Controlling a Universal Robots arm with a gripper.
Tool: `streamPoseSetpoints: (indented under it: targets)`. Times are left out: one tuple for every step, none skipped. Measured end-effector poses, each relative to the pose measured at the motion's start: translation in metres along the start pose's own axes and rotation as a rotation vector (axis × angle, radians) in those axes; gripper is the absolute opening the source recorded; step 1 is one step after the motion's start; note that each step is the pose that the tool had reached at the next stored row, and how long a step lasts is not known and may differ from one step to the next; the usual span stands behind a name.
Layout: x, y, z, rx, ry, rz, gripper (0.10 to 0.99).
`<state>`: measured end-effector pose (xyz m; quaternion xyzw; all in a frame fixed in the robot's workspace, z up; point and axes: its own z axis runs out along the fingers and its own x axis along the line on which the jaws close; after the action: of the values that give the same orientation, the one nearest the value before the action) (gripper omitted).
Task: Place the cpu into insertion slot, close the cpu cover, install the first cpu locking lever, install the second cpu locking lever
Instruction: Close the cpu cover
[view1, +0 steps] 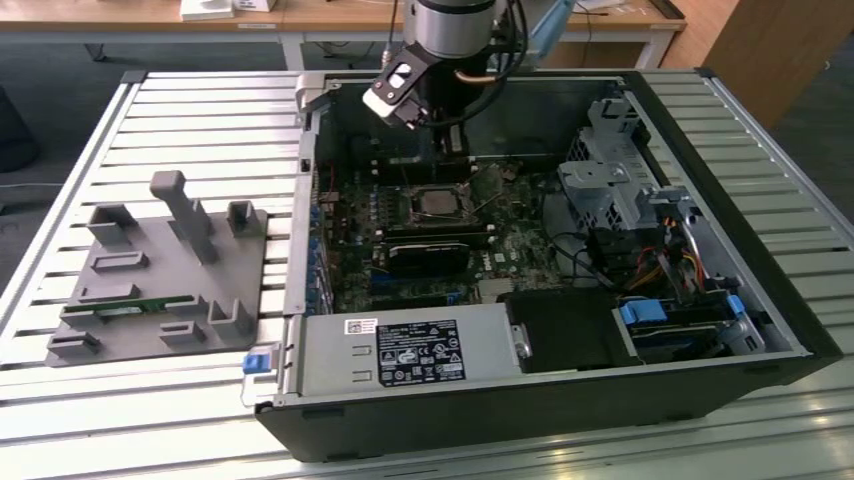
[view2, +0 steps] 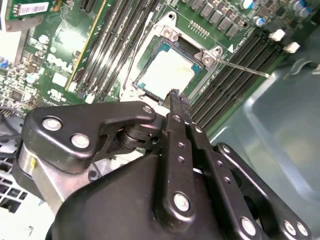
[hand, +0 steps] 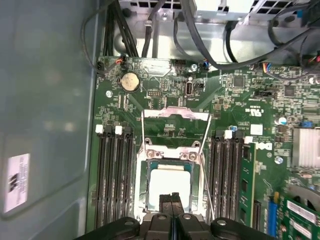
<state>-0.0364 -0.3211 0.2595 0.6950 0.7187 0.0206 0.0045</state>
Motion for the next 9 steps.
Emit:
streamPoseSetpoints:
  targets:
    - [0.0, 0.0001, -0.0025, 0.001, 0.0001, 0.0, 0.106]
    - [-0.0006, 0.0002, -0.0037, 0.002, 0.0011, 0.0, 0.106]
    - [-0.0019, 0.0001, -0.004, 0.003, 0.0035, 0.0, 0.106]
    - [-0.0035, 0.0, -0.004, 0.003, 0.0052, 0.001, 0.106]
    - [-0.0054, 0.0, -0.004, 0.003, 0.0064, 0.001, 0.106]
    - [-0.0076, -0.0001, -0.0041, 0.003, 0.0072, 0.001, 0.106]
    - [-0.0096, -0.0002, -0.0041, 0.003, 0.0084, 0.002, 0.106]
    - [-0.0115, -0.0002, -0.0042, 0.003, 0.0103, 0.002, 0.106]
    - [-0.0131, -0.0003, -0.0043, 0.003, 0.0129, 0.002, 0.106]
